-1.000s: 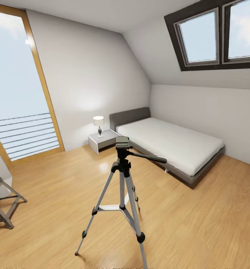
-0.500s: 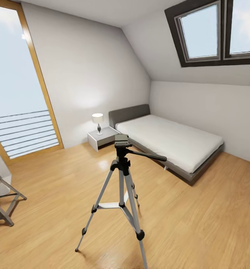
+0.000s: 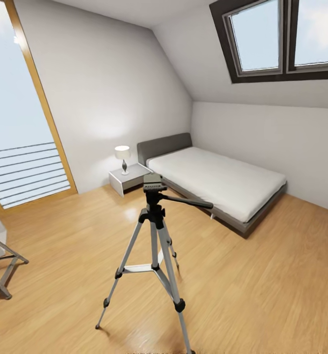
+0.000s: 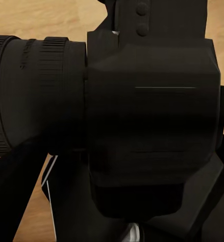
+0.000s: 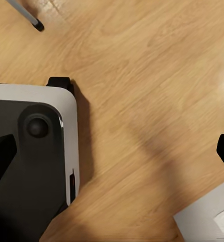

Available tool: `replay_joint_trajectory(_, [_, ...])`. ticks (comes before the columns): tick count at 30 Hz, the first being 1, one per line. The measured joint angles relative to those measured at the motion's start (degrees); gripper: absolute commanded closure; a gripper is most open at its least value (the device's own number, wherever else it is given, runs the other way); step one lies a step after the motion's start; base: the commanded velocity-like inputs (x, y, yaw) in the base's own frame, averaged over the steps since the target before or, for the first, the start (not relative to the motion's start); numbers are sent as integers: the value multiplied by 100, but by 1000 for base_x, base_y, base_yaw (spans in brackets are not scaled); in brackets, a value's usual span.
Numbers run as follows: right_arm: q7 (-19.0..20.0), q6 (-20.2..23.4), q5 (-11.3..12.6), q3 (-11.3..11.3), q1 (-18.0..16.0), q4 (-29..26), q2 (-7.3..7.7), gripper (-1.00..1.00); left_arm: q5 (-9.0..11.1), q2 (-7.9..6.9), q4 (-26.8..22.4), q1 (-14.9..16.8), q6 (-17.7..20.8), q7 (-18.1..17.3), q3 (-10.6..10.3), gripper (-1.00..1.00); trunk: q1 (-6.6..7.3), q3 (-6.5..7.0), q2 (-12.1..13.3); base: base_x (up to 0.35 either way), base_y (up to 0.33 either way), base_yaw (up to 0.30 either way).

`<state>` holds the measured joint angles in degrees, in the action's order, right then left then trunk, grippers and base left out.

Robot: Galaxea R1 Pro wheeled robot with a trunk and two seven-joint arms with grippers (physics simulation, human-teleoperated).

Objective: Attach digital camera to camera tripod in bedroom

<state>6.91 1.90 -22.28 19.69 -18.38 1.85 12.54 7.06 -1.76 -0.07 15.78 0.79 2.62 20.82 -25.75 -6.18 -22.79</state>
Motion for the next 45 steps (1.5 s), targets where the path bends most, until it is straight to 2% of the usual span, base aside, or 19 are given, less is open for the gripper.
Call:
replay_joint_trajectory(21, [-136, -35, -8, -4, -1, 1, -4, -100, 0, 0, 0, 0, 0, -8, -1, 100, 0, -194, -1, 0, 0, -96])
replay_joint_trajectory(28, [-188, -55, -136, -4, -1, 1, -8, -100, 0, 1, 0, 0, 0, -9, -3, 100, 0, -259, -1, 0, 0, -20])
replay_joint_trajectory(34, [-208, -59, -206, -4, -1, 1, -134, -100, 0, 4, 0, 0, 0, -9, -3, 100, 0, -315, -1, 0, 0, -53])
replay_joint_trajectory(45, [-193, 7, -218, -14, -2, -6, -162, -100, 0, 0, 0, -1, 0, -10, -3, 100, 0, -358, -1, 0, 0, 71])
